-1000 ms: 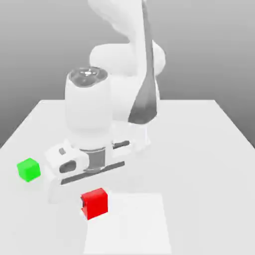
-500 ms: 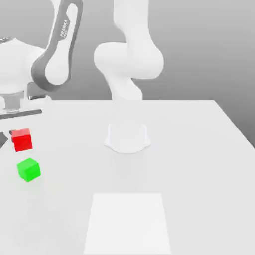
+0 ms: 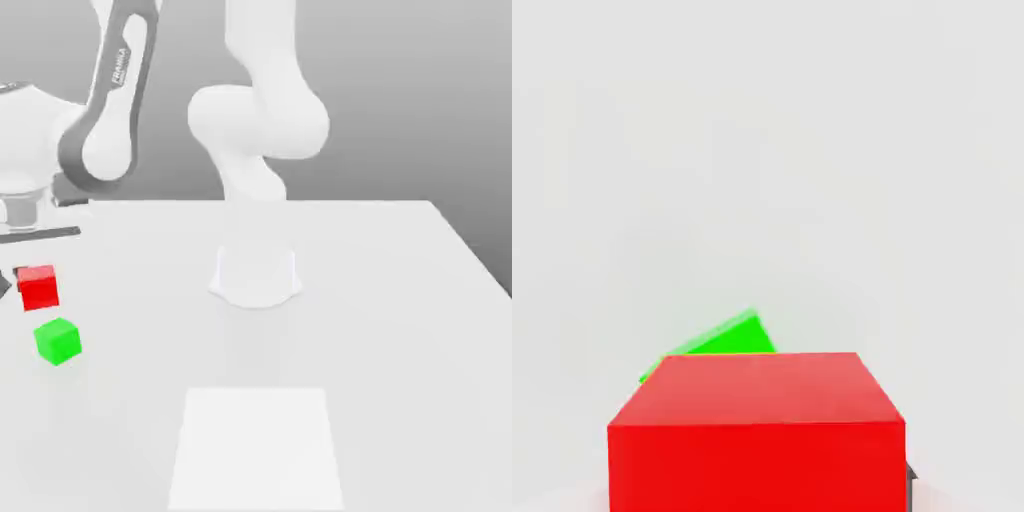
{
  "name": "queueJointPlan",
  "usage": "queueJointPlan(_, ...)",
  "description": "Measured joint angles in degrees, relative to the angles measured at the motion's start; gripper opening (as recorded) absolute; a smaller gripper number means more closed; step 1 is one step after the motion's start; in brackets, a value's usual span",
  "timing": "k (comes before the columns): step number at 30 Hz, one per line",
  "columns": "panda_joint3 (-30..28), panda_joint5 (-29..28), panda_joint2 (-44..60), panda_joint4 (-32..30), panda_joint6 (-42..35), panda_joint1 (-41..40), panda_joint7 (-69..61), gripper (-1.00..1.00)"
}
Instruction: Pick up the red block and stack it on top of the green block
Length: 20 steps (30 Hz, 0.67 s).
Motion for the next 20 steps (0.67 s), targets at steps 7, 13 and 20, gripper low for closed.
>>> queueJointPlan(7,0.2,5.0,3.2,0.1,2.3,0.9,-3.5,-1.00)
queueJointPlan(13,0.9,9.9,6.4,0.2,4.3,1.5,-7.0,-1.00)
queueJointPlan(20,3.1,14.8,10.6,0.3,6.5,0.6,-10.6,-1.00)
